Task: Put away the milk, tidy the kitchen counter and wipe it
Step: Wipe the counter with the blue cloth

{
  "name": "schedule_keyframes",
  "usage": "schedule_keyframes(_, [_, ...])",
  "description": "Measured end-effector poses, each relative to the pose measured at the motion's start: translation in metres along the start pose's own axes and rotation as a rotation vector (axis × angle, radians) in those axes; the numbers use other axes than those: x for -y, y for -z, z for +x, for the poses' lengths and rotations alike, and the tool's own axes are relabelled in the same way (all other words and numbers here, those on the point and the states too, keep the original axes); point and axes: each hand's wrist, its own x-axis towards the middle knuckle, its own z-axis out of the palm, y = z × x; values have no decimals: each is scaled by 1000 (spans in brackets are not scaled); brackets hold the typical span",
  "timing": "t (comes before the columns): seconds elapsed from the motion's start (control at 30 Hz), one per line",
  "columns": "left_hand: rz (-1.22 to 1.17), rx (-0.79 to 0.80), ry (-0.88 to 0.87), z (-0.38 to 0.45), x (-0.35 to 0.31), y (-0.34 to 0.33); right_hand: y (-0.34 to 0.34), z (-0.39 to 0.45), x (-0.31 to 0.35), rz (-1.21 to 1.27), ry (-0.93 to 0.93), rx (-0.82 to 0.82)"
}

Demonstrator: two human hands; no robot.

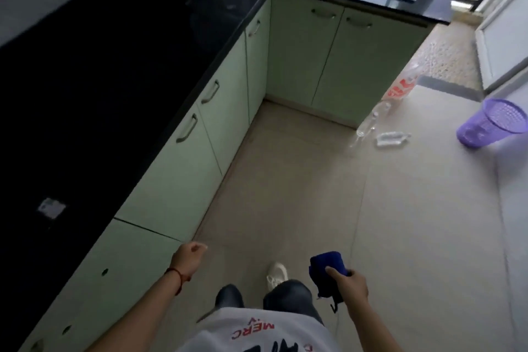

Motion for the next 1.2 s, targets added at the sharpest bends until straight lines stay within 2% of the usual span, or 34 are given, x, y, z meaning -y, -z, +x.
schedule_keyframes(0.2, [-162,-148,65,8,-22,6,-24,46,144,-207,260,186])
schedule_keyframes(0.33, [-247,-262,103,24,-36,18,-62,64,222,-259,379,317])
schedule_keyframes(0.5, [-340,-325,116,61,-72,36,-109,74,285,-331,477,347])
schedule_keyframes(0.63, [-342,-290,9,95,-136,57,-127,80,333,-339,503,357])
schedule_keyframes(0.8, [-262,-257,-269,143,-239,102,-135,94,412,-212,556,328])
schedule_keyframes(0.97, [-173,-371,-425,198,-319,142,-148,110,502,-94,625,351])
schedule_keyframes(1.2, [1,-594,-429,282,-396,150,-184,151,647,30,731,424])
